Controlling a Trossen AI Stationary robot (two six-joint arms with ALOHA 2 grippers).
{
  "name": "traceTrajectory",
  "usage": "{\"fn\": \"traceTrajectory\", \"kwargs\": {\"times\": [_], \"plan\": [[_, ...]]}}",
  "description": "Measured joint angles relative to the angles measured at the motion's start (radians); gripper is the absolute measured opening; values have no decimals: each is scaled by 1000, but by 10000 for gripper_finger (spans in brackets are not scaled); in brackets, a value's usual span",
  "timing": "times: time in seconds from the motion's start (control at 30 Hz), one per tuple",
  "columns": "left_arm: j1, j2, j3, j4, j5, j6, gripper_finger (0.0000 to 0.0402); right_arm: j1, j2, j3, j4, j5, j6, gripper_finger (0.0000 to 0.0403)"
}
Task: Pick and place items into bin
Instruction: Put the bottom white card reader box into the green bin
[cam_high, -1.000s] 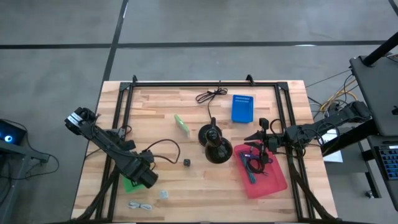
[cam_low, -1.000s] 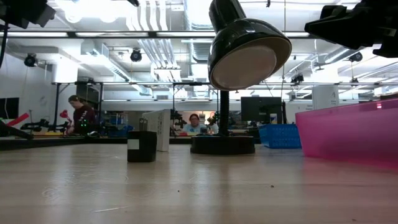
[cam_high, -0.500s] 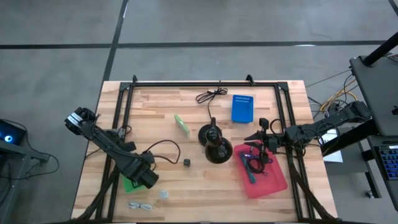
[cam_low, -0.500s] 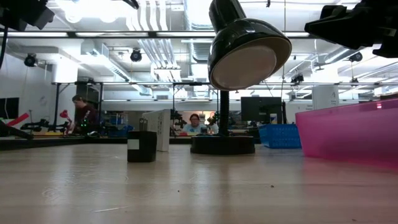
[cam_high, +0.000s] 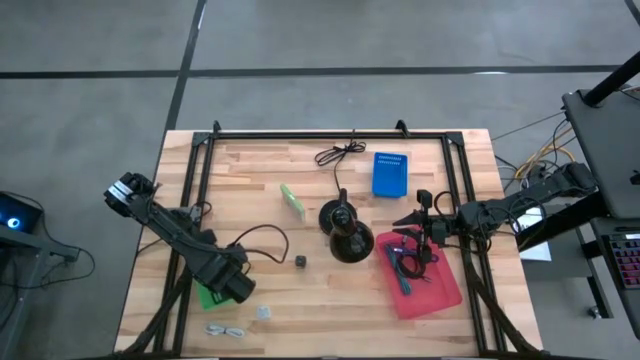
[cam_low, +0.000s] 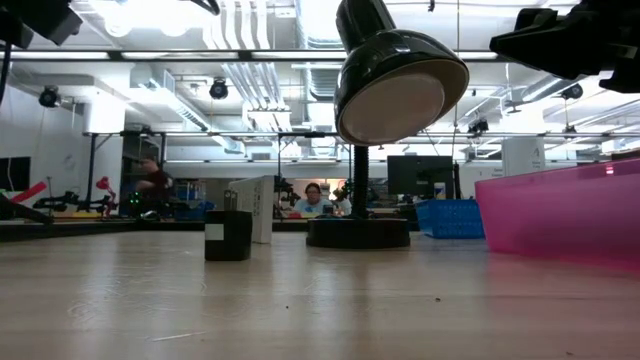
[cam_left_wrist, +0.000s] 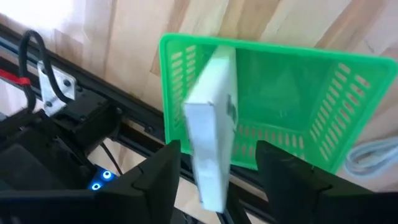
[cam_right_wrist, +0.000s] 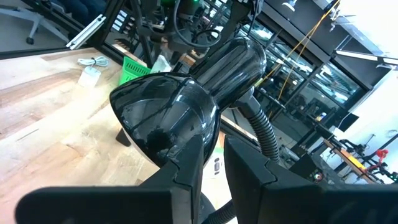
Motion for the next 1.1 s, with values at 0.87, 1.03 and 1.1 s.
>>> {"fn": "traceTrajectory", "kwargs": {"times": [0.87,1.03,1.1], "plan": [[0,-1,63,-42,-32,36,11,0,0,0,1,0,0,54],[0,-2,59,-42,-114,60,5,0,0,0,0,0,0,54],[0,-2,40,-42,-129,78,2,0,0,0,0,0,1,54]]}}
